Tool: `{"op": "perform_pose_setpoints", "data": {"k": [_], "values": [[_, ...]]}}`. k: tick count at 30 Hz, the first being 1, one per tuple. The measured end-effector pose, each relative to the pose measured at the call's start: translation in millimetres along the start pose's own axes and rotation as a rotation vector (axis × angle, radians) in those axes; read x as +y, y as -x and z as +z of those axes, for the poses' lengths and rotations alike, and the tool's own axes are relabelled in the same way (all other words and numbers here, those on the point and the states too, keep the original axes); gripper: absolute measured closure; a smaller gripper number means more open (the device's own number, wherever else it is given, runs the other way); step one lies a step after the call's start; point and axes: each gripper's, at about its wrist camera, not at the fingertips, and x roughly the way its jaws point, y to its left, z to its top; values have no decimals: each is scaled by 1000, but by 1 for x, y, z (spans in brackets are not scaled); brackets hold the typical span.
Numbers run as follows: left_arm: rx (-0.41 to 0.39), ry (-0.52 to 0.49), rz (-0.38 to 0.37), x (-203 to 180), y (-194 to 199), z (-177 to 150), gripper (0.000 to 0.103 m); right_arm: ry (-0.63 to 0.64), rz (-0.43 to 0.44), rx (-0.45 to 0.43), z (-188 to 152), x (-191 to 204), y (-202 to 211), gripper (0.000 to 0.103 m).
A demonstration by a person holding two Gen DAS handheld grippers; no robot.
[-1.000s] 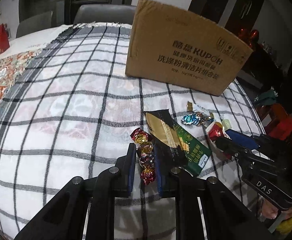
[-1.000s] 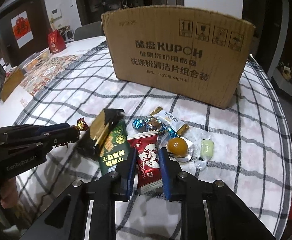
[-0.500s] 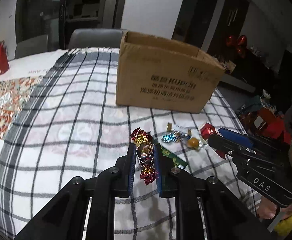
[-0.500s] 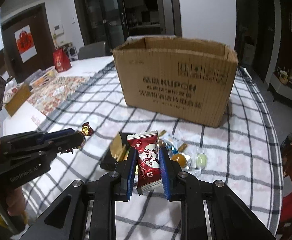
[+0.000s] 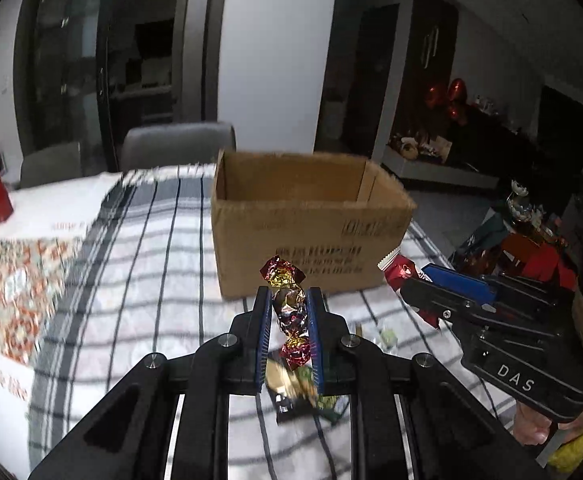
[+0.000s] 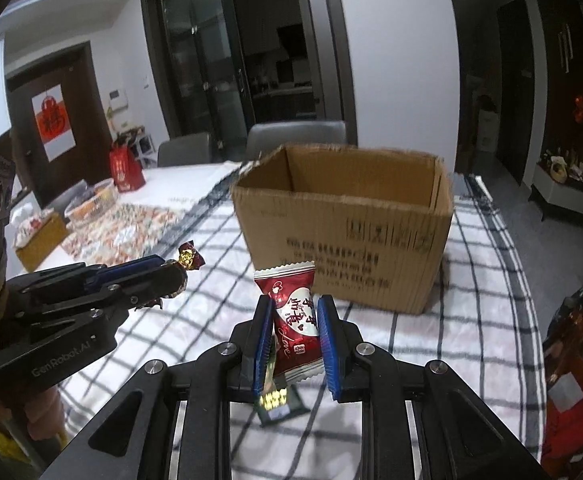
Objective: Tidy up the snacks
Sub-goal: 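Carry the red-gold candy and red packet into the box and open both tools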
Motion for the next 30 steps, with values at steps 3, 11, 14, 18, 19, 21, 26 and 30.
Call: {"op": "perform_pose_setpoints", "data": {"k": [3,11,14,18,19,21,26,30], "values": [[-32,-30,3,-3,3,15,85,-8,-8,-34,15,-4,5,79],[-85,-77,-12,-10,0,58,85,-14,-20,-109,56,-16,13,79],[-105,-80,-35,-11,-5,74,85,-13,-25,-118,71,-20,11,79],[-113,-86,-46,-10,-16,93,85,-11,-33,-122,85,-26,4,79],[-113,-85,-46,-9,-20,96,85,-12,-36,-123,88,-28,1,79],[-107,-86,-57,-8,-29,104,85,-14,-41,-122,96,-30,-5,79],[-98,-87,-83,-8,-48,121,85,-16,-55,-112,111,-39,-20,79],[-90,-86,-82,-6,-63,132,85,-9,-82,-99,118,-46,-34,79]]}}
